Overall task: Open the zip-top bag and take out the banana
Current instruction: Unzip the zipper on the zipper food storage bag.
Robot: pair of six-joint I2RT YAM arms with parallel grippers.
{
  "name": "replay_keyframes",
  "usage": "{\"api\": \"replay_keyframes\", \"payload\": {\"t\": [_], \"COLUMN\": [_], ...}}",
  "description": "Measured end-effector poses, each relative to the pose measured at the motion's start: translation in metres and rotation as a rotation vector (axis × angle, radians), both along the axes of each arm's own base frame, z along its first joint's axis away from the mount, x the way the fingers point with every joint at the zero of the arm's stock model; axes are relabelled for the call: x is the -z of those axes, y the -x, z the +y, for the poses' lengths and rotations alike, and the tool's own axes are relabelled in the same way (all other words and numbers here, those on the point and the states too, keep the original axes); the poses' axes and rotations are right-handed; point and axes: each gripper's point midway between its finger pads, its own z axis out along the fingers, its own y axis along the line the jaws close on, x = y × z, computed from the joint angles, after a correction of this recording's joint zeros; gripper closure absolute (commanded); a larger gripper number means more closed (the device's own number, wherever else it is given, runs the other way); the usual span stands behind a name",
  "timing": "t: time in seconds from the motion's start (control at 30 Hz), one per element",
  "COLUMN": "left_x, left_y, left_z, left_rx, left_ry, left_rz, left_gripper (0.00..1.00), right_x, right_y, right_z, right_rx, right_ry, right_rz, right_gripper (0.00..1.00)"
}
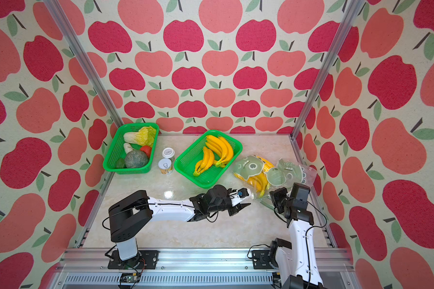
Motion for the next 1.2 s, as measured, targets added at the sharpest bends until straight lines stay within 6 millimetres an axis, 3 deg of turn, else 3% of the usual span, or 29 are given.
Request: {"api": "replay_keyframes", "payload": {"t": [0.17, 0.3, 0.53, 0.67, 0.97, 1.2], "left_x": [0.018, 0.036, 0.047, 0.045, 0.047, 0.054], "left_y": [0.000, -0.005, -0.021, -0.025, -0.027, -0.020], "left_z": [-0.017, -0.026, -0.026, -0.026, -0.024, -0.015], "left_rx": [0.042, 0.044, 0.016, 0.003, -0.012, -0.012], "left_ry": [-0.051, -0.093, -0.122, -0.120, -0.121, -0.113], "left_rz": [0.006, 0.011, 0.041, 0.053, 0.055, 0.051], "left_gripper": [0.50, 0.56, 0.90, 0.99, 1.00, 1.00], "right_x": [0.003, 0.005, 0.002, 0.004, 0.009, 0.025], "right_y": [0.003, 0.005, 0.006, 0.006, 0.007, 0.012], "right_z": [0.007, 0.010, 0.010, 0.010, 0.009, 0.013], "right_rx": [-0.009, -0.012, -0.009, -0.007, -0.004, -0.043], "right_ry": [-0.017, -0.025, -0.025, -0.023, -0.013, -0.025], "right_rz": [0.008, 0.011, 0.000, 0.003, 0.019, 0.103], "right_gripper": [0.96, 0.96, 0.96, 0.96, 0.94, 0.94]}}
